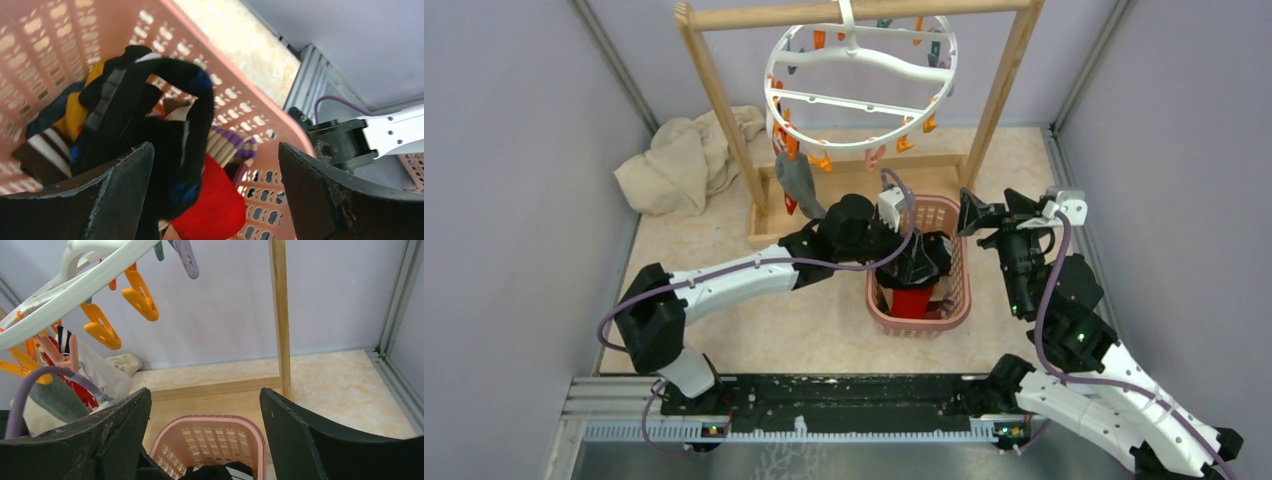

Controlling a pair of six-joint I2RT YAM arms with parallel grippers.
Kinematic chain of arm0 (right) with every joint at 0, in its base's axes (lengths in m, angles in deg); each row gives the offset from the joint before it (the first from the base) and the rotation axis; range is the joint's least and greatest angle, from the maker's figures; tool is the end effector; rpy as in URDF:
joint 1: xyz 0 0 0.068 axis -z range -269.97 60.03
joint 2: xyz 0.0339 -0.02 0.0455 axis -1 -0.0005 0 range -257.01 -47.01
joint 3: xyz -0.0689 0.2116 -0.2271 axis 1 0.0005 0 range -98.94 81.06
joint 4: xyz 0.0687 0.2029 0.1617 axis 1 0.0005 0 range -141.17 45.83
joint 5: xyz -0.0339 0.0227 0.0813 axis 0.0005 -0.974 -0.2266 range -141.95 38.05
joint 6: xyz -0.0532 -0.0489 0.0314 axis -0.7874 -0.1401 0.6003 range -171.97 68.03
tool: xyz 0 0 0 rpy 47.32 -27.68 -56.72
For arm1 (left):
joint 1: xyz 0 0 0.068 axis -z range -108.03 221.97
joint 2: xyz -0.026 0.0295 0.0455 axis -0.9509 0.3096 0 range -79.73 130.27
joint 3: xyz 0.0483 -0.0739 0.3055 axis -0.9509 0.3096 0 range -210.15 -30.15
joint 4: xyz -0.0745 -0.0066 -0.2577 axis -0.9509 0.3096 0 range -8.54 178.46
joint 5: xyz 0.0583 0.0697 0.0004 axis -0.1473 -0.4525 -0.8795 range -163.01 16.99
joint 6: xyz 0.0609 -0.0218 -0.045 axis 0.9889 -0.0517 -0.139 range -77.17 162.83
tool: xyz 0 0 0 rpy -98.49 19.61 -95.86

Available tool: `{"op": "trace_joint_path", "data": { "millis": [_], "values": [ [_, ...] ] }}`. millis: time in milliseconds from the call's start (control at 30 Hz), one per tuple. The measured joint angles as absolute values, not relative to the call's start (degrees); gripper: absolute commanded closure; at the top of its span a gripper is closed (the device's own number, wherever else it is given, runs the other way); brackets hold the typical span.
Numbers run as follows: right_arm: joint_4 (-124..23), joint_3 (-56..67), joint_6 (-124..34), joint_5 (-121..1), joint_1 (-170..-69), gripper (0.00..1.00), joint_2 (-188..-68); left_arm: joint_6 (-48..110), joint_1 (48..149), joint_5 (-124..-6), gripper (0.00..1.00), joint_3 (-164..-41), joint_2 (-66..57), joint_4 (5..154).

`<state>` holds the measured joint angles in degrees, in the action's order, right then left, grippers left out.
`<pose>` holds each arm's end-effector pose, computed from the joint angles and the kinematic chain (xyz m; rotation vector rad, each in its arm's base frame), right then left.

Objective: Remove the socks clipped to the hanger
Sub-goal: Place the sock in the bin.

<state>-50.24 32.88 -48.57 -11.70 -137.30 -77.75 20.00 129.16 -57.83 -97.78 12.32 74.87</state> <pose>0.0975 0.0413 0.4408 0.0990 1.3547 0.2959 0.2117 -0.3611 0.3315 0.7946 1.8969 -1.1681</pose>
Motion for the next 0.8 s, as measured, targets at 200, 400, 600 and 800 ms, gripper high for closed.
{"op": "trace_joint_path", "data": {
  "millis": [200,400,600,800],
  "values": [
    [-50.2,32.9,-48.3,-12.2,-137.3,0.19,-77.9,20.6,129.7,-62.9,0.01,-99.7,12.0,85.2],
    [-50.2,32.9,-47.9,-12.9,-137.3,0.19,-79.1,21.9,131.4,-68.1,0.01,-100.1,6.8,94.3],
    [-50.2,32.9,-47.7,-14.7,-137.3,0.19,-81.4,22.1,132.4,-72.9,0.01,-99.6,-6.7,98.1],
    [-50.4,32.9,-47.3,-17.7,-137.3,0.19,-84.0,21.6,132.5,-81.9,0.01,-96.3,-18.4,101.1]
  ]
}}
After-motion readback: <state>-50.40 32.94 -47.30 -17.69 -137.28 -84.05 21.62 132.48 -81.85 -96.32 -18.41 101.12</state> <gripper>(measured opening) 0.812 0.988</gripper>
